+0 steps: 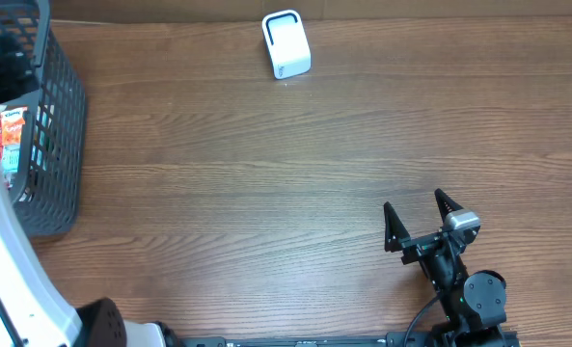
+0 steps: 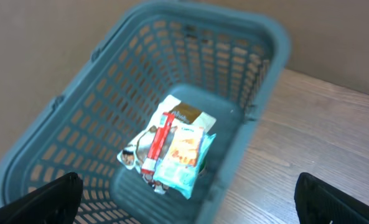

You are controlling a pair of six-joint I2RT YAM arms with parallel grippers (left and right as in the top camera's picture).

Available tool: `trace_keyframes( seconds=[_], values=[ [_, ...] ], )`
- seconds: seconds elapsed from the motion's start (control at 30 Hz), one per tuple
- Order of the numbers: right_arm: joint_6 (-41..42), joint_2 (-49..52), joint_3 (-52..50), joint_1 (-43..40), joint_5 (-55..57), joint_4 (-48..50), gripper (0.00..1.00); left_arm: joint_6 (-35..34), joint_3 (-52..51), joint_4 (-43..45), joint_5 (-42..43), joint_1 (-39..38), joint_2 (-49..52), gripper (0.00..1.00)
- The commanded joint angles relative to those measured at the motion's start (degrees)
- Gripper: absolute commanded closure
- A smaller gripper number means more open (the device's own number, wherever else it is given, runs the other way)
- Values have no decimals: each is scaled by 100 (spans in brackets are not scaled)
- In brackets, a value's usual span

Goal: Scan the item barcode
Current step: 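Move the left gripper into the grey basket toward the items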

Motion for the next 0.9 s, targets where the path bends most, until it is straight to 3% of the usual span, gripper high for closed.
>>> trace_keyframes(
  seconds=[0.0, 0.37, 0.63, 0.87],
  values=[
    [-4, -57, -61, -33, 70, 15, 0, 144, 63, 50, 1292, 629, 138, 0],
    [-4, -57, -61, -33, 70, 15, 0, 535, 63, 170, 2111, 1650, 1123, 0],
    [-4, -57, -61, -33, 70, 15, 0, 1167, 61, -76, 2756, 1740, 2004, 0],
    [-4, -57, -61, -33, 70, 15, 0, 1364, 61, -144, 2750, 1742, 2664, 0]
  ],
)
